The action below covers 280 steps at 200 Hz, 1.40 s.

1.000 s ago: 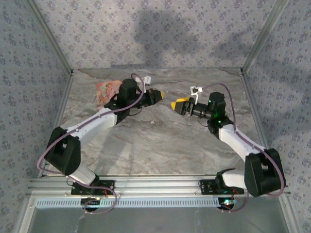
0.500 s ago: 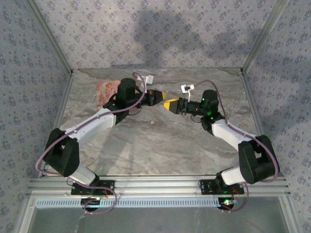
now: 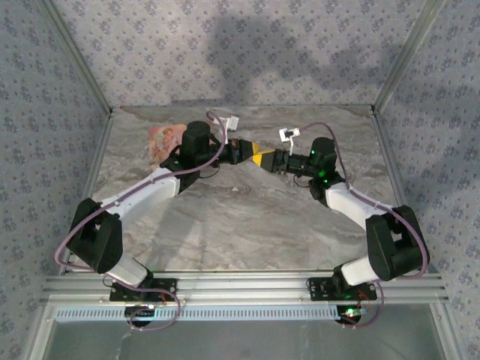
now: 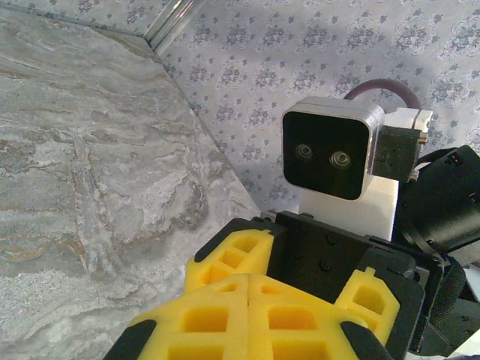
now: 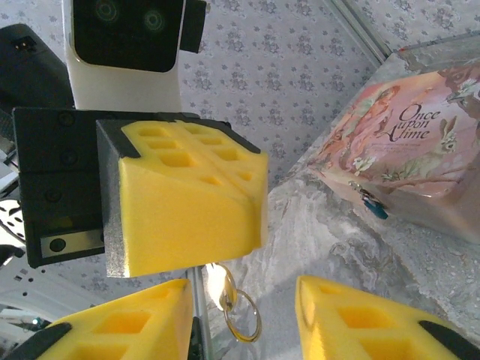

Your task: Unlock a padlock with a key

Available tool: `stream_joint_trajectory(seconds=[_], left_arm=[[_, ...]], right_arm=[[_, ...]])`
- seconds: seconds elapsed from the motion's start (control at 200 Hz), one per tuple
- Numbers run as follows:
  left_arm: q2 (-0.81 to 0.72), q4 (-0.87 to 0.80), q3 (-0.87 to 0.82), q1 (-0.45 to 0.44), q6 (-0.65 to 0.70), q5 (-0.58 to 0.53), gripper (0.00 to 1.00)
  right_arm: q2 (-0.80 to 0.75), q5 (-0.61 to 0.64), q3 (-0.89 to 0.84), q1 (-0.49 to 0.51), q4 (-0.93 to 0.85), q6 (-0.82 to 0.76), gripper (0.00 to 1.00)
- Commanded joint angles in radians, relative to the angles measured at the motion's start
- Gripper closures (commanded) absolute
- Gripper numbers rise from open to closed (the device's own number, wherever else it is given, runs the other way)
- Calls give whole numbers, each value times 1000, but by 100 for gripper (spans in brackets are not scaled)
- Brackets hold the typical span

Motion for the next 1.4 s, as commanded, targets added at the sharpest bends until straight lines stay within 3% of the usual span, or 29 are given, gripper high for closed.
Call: stream_joint_trajectory(seconds=[0.0,0.525,0.62,0.685,0.829,1.009,1.124,1.244,1.394], left_arm=[[-6,36,10,-7,0,18,100],[-5,25,10,-10,13,15,100],[-14,-18,24,-8,37,-3,83],[-25,-75,40,-2,68,-28,62],[-45,-187,61,47,98,-94,30],[-22,-305,70,162,141,-171,20],[53,-464,139,213,237,-298,19],[185,-607,263,235,331,-405,18],[315,-651,377,234,395,-503,18]], right_arm=[[10,11,25,3,29,12,64],[16,13,34,6,-16,-2,96],[14,16,33,5,-49,-20,99],[5,31,27,3,-73,-32,100],[-40,80,20,-7,-194,-114,100],[-122,181,-23,-34,-327,-191,100],[-187,295,-46,-44,-431,-248,100],[-235,369,-58,-50,-499,-282,100],[-256,402,-69,-55,-532,-287,100]])
